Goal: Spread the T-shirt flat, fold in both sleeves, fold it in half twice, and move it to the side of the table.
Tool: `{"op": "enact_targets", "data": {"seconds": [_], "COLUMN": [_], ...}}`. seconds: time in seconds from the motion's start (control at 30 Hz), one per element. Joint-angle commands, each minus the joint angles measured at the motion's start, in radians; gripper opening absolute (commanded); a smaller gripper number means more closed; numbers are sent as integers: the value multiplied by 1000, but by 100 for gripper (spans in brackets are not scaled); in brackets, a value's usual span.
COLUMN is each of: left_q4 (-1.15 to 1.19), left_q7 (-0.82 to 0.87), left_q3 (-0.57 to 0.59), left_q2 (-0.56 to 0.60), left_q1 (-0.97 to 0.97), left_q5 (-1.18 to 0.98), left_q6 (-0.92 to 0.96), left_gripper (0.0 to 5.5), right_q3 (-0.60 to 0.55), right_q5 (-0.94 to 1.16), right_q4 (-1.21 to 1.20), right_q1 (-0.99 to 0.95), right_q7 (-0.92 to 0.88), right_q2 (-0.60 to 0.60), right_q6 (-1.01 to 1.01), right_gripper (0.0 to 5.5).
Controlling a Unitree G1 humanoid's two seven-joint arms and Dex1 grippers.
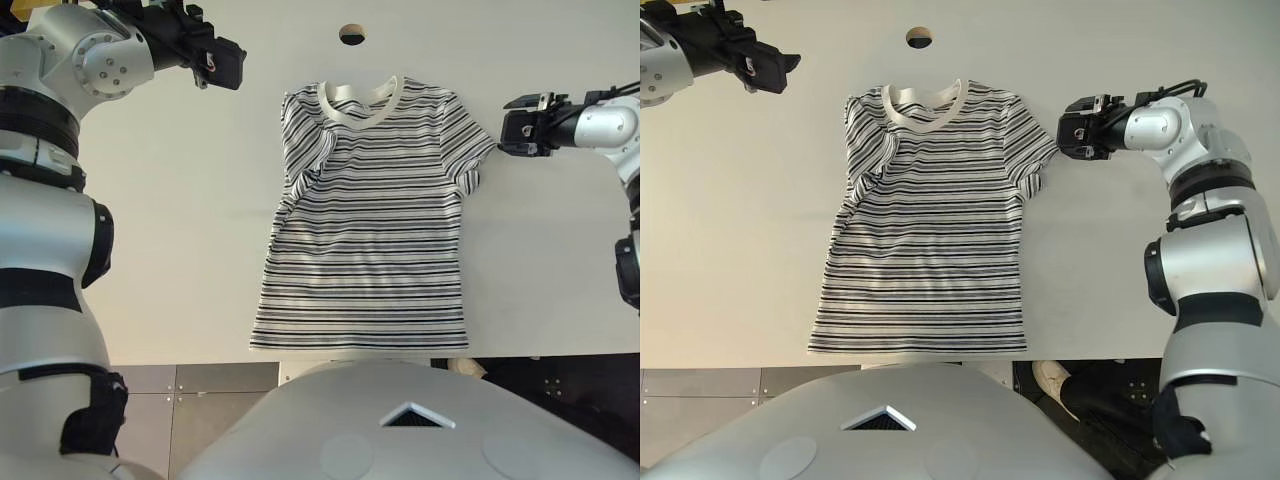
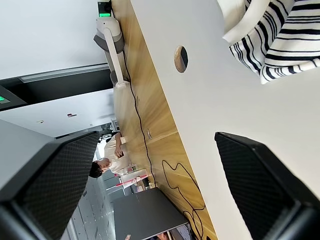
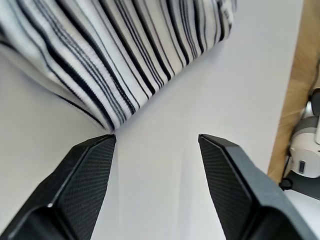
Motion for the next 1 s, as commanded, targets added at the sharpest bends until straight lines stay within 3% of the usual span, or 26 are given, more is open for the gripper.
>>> {"op": "enact_targets", "data": {"seconds": [0.03, 0.43, 0.93, 1.0], "left_q4": [11, 7, -3, -4], "left_q7": [-5, 0, -7, -9], "left_q3": [11, 8, 19, 20], "left_q2": [8, 3, 0, -1], "left_q1": [20, 25, 37, 38], "left_q5": [-16, -8, -18, -19], "left_q6": [-15, -14, -7, -8], "left_gripper": [429, 429, 431, 431], "right_q3": [23, 56, 47, 45], "right_q5": [-31, -61, -27, -27], "right_q4": [9, -3, -4, -1], "right_q1": [32, 28, 46, 44], "right_q7": [-13, -84, 21, 19], "right_q2": [-7, 15, 59, 53], "right_q6": [-8, -94, -113, -108], "right_gripper": [306, 306, 19, 13]}}
